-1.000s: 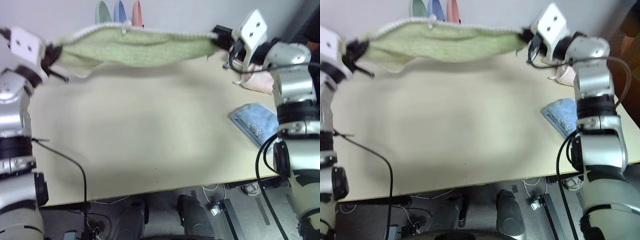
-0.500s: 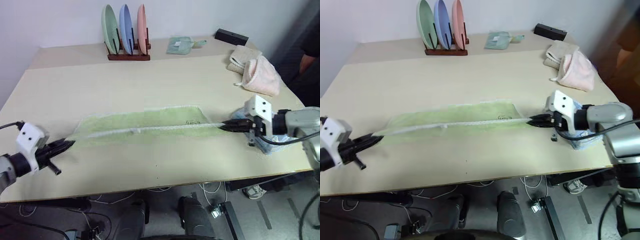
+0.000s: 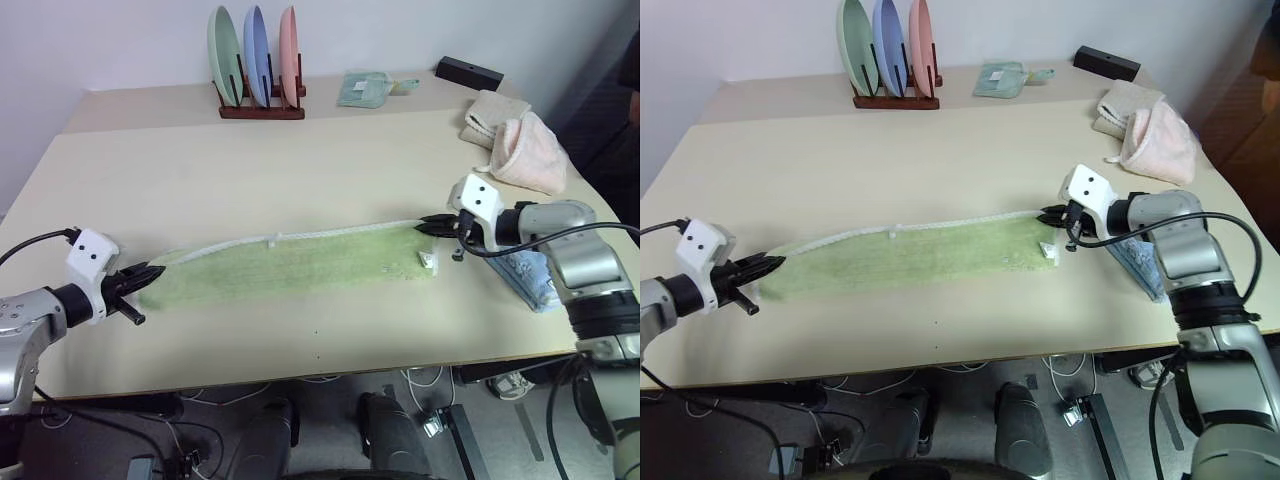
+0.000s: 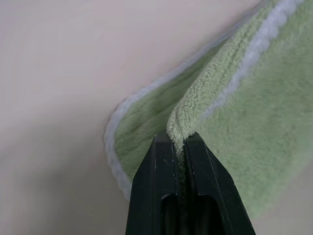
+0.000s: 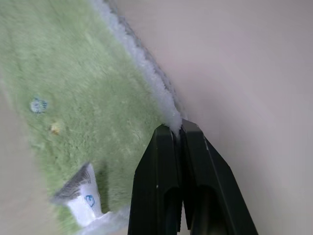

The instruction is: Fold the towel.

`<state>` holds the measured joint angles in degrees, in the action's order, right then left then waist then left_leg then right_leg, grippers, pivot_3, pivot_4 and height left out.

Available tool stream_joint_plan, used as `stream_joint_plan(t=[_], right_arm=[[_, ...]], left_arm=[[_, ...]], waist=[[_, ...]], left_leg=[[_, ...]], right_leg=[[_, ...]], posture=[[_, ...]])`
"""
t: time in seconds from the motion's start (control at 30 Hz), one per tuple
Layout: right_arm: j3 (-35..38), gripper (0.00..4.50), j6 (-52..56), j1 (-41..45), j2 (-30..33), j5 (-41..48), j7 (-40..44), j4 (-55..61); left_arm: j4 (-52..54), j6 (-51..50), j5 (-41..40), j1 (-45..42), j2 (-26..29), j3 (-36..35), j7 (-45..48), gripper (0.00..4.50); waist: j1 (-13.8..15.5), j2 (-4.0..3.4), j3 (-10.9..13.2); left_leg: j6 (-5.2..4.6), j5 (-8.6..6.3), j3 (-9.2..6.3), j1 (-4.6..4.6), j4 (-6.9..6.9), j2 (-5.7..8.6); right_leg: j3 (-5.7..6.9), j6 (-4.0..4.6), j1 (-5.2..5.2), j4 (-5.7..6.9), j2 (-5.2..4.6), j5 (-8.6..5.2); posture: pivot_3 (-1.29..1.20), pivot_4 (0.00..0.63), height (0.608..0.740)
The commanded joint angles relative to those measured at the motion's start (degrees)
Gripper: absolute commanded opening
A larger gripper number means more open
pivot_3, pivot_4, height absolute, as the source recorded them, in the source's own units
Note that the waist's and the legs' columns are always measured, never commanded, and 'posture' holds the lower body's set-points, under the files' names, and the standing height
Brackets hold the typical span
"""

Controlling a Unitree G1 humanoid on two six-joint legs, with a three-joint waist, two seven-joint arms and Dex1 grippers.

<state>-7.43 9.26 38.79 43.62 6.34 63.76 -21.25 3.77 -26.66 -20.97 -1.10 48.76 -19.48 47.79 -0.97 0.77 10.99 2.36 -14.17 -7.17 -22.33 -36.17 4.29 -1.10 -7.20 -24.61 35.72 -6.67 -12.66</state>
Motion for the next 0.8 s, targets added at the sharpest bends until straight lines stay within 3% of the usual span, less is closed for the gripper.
stream_joint_plan(t=[0.03,0.27,0.4,0.57,0.8], right_arm=[[-0.1,0.02,-3.8,3.4,-1.3,-2.0,-1.0,-4.7],[0.2,0.02,-5.8,6.0,-4.2,-3.1,-1.9,-10.7],[0.8,1.34,-5.1,6.3,-4.2,-3.1,-2.5,-10.6],[2.8,3.83,-5.4,5.1,-2.1,-3.2,-4.6,-8.3],[13.5,3.83,9.1,-6.3,2.2,5.6,-7.0,10.5]], left_arm=[[-3.1,2.2,1.7,-2.2,0.1,1.1,-0.2,0.00],[-6.6,1.8,1.4,-4.5,-0.5,2.3,0.3,0.00],[-7.6,1.5,1.4,-4.9,-1.1,1.2,-1.5,1.42],[-7.6,2.9,1.2,-5.0,-2.6,-2.0,-5.7,3.96],[-3.6,1.7,-5.7,-4.3,-8.0,-14.2,-13.8,3.96]], waist=[[-0.1,0.00,0.0],[-0.2,-0.01,0.0],[-0.2,-0.01,0.0],[-0.1,-0.01,0.0],[0.2,0.02,0.0]], left_leg=[[0.00,0.00,0.00,0.00,0.01,0.00],[0.00,0.00,-0.01,0.01,0.00,0.02],[0.00,0.00,-0.01,0.02,0.00,0.02],[0.00,0.00,-0.02,0.02,-0.01,0.01],[0.00,0.00,-0.10,0.00,-0.02,0.00]], right_leg=[[0.00,0.00,0.00,0.00,0.00,0.00],[0.00,0.01,0.00,0.03,0.03,0.01],[0.00,0.01,-0.02,0.09,0.03,0.01],[-0.01,0.00,-0.02,0.10,0.03,0.01],[0.00,0.00,-0.02,0.13,-0.01,0.01]], posture=[[0.00,0.150,0.740],[0.00,0.150,0.740],[0.00,0.150,0.740],[0.00,0.150,0.740],[0.00,0.150,0.740]])
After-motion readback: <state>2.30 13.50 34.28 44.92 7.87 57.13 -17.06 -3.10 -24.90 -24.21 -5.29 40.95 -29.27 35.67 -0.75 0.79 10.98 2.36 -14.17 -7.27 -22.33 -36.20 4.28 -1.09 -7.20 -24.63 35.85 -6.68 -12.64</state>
